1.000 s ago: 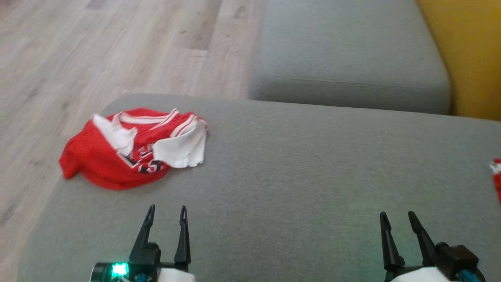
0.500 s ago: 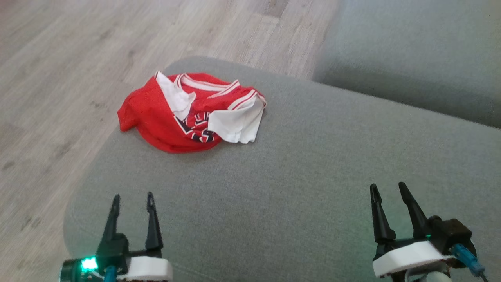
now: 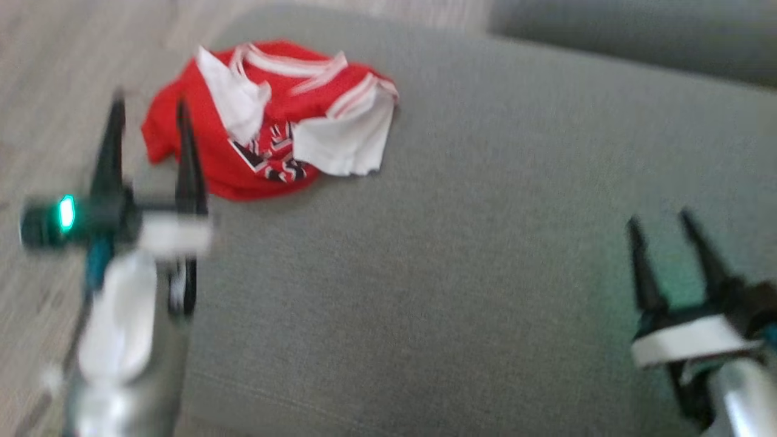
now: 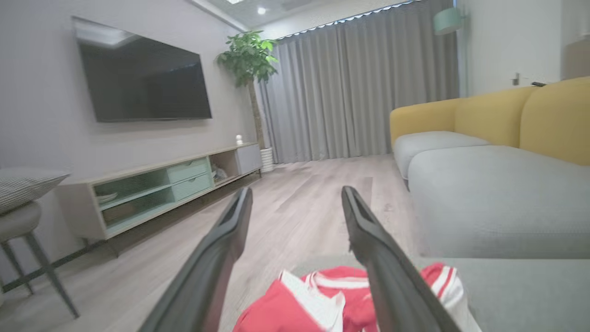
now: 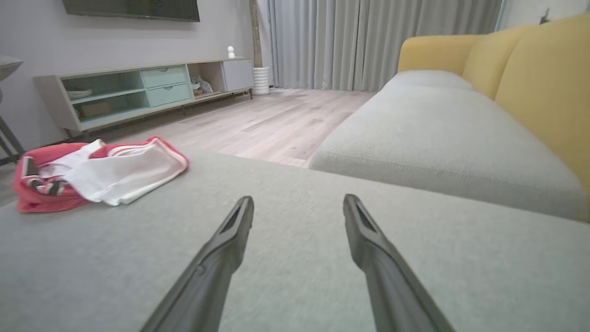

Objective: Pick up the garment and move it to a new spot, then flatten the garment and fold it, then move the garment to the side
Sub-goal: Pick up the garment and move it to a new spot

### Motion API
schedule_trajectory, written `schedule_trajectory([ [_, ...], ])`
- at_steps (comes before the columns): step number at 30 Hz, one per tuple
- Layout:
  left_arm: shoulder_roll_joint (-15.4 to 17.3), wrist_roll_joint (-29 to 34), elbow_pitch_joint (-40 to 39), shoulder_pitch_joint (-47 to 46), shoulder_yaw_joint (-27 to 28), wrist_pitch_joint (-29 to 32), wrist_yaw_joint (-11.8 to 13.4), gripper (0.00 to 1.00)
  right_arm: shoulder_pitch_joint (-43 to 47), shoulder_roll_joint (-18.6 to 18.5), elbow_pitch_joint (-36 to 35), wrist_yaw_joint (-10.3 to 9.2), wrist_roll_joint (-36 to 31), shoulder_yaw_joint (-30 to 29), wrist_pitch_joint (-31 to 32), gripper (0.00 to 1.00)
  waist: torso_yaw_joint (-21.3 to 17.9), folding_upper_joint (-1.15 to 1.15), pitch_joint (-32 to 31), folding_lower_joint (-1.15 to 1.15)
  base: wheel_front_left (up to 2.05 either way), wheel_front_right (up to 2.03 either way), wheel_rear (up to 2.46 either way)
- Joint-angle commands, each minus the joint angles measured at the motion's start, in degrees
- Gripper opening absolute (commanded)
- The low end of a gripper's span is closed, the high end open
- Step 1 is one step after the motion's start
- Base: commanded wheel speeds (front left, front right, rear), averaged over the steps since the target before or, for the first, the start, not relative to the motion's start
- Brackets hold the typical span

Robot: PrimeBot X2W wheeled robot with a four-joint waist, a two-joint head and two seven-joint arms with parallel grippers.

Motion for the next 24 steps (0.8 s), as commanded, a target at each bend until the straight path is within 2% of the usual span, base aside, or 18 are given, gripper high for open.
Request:
schedule_trajectory([
  [1,1.42,0.24,0.19,-6.02,1.33,-0.28,-0.6,1.0,-2.67,-2.09,-2.35,0.42,-0.64,0.97,-0.55,1.0,-1.29,0.0,8.21,-0.02,0.0,0.0,0.0],
  [3,1.84,0.06,6.92,-13.73,0.49,-0.07,-2.52,1.0,-4.18,-4.16,-3.36,0.42,-1.02,0.81,-0.55,1.0,-1.79,0.0,11.16,-0.02,0.0,0.0,0.0],
  [7,3.28,-1.03,22.66,-27.47,0.28,4.41,-5.2,1.0,-7.52,-6.99,-5.48,0.42,-1.45,0.0,-0.55,1.0,-3.86,0.0,15.77,-0.02,0.0,0.0,0.0],
  [11,3.36,-3.53,35.82,-36.42,-0.28,9.34,-7.87,1.0,-10.35,-9.04,-6.97,0.42,-1.84,0.62,-0.55,1.0,-6.29,0.0,19.25,-0.02,0.0,0.0,0.0],
  [14,3.46,-4.94,42.31,-39.69,-2.2,11.8,-8.96,1.0,-11.84,-8.79,-7.96,0.42,-1.79,0.25,-0.55,1.0,-8.54,0.0,20.74,-0.02,0.0,0.0,0.0],
  [18,3.19,-7.15,48.21,-41.85,-5.76,15.77,-9.17,1.0,-13.04,-8.61,-8.72,0.42,-1.69,0.77,-0.55,1.0,-10.74,0.0,23.01,-0.02,0.0,0.0,0.0],
  [24,5.28,-9.33,54.09,-41.73,-7.67,23.27,-9.19,1.0,-13.54,-8.08,-8.85,0.42,-1.59,0.42,-0.55,1.0,-12.78,0.0,24.22,-0.02,0.0,0.0,0.0],
])
